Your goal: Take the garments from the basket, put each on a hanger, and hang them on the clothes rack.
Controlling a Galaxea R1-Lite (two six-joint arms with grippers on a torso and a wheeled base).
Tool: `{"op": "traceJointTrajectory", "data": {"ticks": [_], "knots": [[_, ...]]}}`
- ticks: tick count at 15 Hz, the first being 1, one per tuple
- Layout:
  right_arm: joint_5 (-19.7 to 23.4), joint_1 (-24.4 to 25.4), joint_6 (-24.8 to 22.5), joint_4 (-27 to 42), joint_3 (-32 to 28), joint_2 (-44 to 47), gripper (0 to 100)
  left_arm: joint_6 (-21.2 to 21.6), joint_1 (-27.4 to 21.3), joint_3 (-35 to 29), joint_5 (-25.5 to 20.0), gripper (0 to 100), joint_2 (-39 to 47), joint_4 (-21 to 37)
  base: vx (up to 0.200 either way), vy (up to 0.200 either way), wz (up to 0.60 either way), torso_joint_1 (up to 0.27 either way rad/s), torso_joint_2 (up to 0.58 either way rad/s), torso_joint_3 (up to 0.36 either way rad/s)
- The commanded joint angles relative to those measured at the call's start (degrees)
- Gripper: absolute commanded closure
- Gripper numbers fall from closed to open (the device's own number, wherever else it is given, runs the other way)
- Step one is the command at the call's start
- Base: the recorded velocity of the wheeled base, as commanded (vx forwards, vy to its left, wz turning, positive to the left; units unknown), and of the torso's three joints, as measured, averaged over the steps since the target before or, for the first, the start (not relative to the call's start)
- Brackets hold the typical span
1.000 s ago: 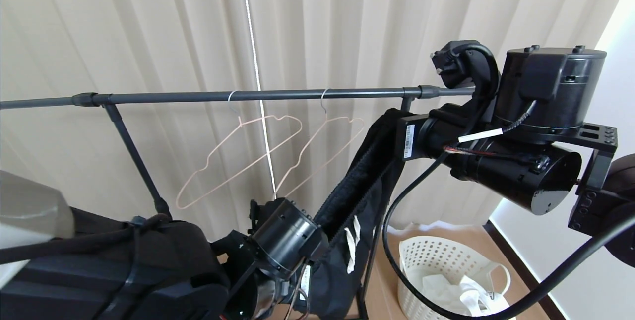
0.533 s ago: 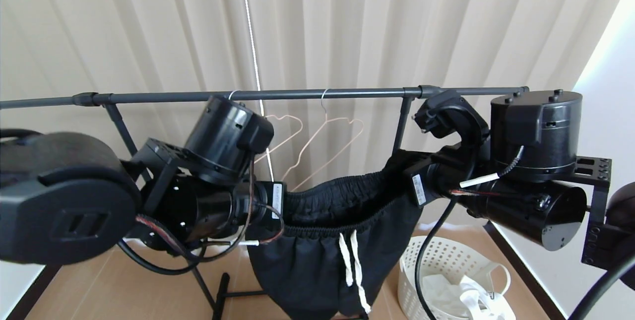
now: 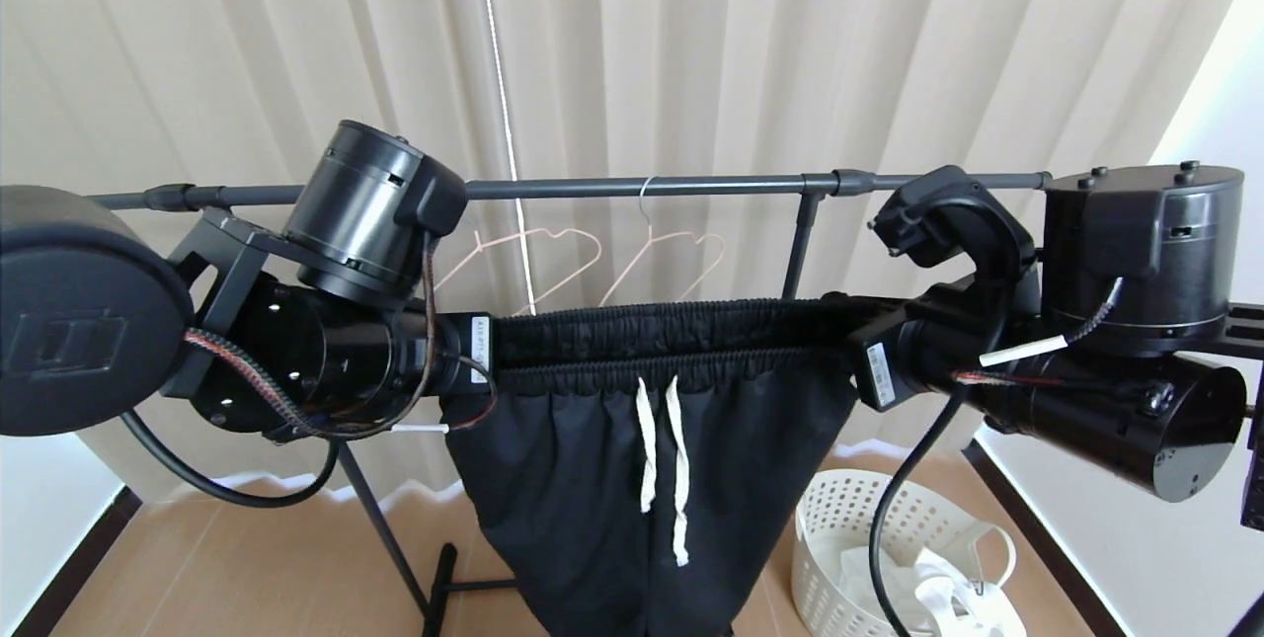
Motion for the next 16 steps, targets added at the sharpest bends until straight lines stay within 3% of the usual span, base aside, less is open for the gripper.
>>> {"op": "traceJointTrajectory", "data": {"ticks": [1,4,8,12,16], "knots": [[-0.73,-3.52,-0.04,0.01,-0.94,0.87,100,-0.01,2.91,4.05,0.07,100,-3.61,-0.06,0.0,0.0,0.0,0.0,0.0,0.0],[-0.82,-10.03,-1.27,-0.43,-1.65,1.83,100,-0.01,4.67,9.85,-0.28,100,-7.65,-0.5,0.0,0.0,0.0,0.0,0.0,0.0],[-0.73,-12.14,-1.27,-0.17,-1.21,1.66,100,-0.01,4.23,9.5,-0.46,100,-7.91,-0.67,0.0,0.0,0.0,0.0,0.0,0.0],[-0.73,-10.38,-1.36,0.27,-0.85,0.95,100,-0.01,1.95,1.32,-3.18,100,-3.43,-0.59,0.0,0.0,0.0,0.0,0.0,0.0],[-0.73,-5.99,-4.96,3.26,2.4,-4.14,100,0.17,-0.25,-13.09,-3.27,100,7.11,-0.32,0.0,0.0,0.0,0.0,0.0,0.0]]}}
